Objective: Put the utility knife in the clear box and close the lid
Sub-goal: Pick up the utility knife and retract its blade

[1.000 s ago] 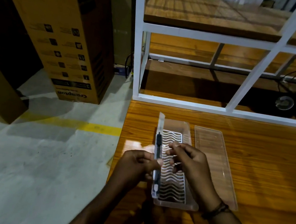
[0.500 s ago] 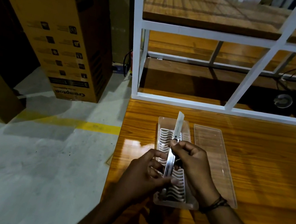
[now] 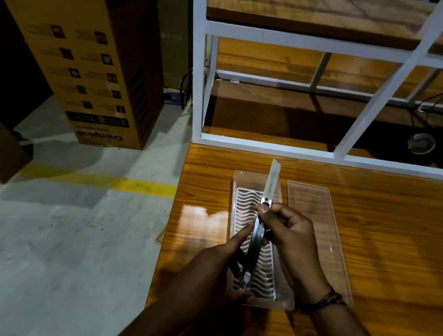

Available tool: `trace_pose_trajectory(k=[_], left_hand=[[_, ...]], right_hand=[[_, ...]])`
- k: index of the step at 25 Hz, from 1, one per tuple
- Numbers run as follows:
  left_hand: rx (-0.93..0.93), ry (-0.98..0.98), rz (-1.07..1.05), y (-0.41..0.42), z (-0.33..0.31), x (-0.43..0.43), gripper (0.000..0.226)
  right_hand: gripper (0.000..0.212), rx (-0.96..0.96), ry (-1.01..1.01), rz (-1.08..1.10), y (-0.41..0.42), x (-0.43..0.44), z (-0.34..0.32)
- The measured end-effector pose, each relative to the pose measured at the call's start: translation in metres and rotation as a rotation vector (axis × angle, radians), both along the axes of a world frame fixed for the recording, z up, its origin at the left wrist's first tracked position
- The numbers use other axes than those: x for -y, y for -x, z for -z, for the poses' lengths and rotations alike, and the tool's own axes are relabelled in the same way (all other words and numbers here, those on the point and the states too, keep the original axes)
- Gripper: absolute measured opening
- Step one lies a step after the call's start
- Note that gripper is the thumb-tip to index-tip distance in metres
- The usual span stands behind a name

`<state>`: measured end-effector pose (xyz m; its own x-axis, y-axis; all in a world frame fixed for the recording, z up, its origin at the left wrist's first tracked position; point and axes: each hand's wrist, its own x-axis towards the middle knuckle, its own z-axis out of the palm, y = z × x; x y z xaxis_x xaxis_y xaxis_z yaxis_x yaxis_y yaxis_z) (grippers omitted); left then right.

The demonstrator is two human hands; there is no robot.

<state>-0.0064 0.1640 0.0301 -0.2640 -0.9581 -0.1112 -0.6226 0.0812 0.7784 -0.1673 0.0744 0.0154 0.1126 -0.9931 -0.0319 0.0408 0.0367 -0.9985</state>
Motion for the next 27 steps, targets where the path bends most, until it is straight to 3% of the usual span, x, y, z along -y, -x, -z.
trace_pose_trajectory(k=[5,20,27], left_hand=[[-0.005,0.031,-0.007,-0.001,0.005,0.000,0.116],[-0.010,0.072,-0.065,-0.001,0.009,0.000,0.108],[-0.019,0.086,-0.076,0.004,0.004,0.000,0.105]], right_hand=[[0.009,0.013,-0.020,-0.004,0.001,-0.001,0.001],[0.032,0.047,-0.038,-0.065,0.006,-0.011,0.011],[0.029,0.045,-0.037,-0.086,0.009,-0.017,0.008]])
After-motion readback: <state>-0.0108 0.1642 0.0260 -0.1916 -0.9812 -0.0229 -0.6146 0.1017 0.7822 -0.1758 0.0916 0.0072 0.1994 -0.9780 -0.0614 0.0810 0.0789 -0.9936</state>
